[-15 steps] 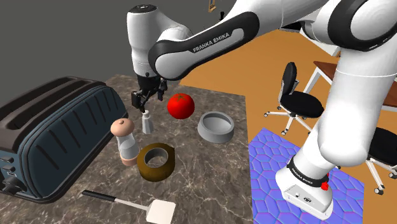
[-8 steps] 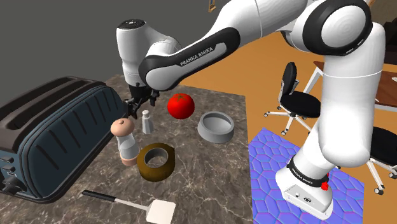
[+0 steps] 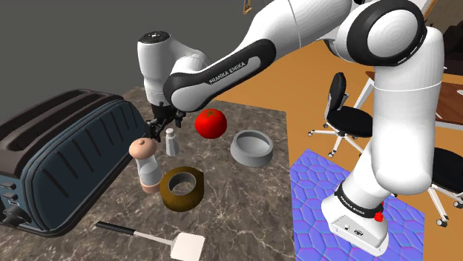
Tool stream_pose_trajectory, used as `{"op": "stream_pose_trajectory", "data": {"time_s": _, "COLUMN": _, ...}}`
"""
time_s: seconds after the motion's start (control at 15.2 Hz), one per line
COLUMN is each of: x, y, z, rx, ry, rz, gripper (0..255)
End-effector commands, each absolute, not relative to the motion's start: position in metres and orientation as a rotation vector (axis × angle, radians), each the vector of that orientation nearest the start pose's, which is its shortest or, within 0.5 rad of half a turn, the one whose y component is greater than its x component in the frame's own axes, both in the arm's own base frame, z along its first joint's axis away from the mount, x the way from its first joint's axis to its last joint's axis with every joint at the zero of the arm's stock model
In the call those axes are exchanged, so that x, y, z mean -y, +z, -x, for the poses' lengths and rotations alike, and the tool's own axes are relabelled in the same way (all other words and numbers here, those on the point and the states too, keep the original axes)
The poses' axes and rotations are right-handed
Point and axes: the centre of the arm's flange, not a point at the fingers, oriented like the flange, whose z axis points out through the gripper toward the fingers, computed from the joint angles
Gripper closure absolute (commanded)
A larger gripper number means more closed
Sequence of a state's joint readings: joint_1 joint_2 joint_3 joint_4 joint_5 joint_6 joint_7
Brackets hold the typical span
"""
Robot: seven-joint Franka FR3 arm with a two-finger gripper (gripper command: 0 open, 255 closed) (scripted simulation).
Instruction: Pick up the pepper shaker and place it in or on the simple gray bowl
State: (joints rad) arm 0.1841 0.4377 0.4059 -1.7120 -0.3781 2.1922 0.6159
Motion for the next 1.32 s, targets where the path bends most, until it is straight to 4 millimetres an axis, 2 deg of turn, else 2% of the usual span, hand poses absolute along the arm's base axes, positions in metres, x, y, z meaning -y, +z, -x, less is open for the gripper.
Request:
{"op": "stream_pose_trajectory", "data": {"time_s": 0.0, "x": -0.337, "y": 0.361, "z": -0.578, "rx": 0.226, "ry": -0.252, "rz": 3.197, "gripper": 0}}
{"op": "stream_pose_trajectory", "data": {"time_s": 0.07, "x": -0.337, "y": 0.361, "z": -0.578, "rx": 0.226, "ry": -0.252, "rz": 3.197, "gripper": 0}}
{"op": "stream_pose_trajectory", "data": {"time_s": 0.13, "x": -0.337, "y": 0.361, "z": -0.578, "rx": 0.226, "ry": -0.252, "rz": 3.197, "gripper": 255}}
{"op": "stream_pose_trajectory", "data": {"time_s": 0.73, "x": -0.337, "y": 0.361, "z": -0.578, "rx": 0.226, "ry": -0.252, "rz": 3.197, "gripper": 255}}
{"op": "stream_pose_trajectory", "data": {"time_s": 1.25, "x": -0.337, "y": 0.403, "z": -0.578, "rx": 0.226, "ry": -0.252, "rz": 3.197, "gripper": 255}}
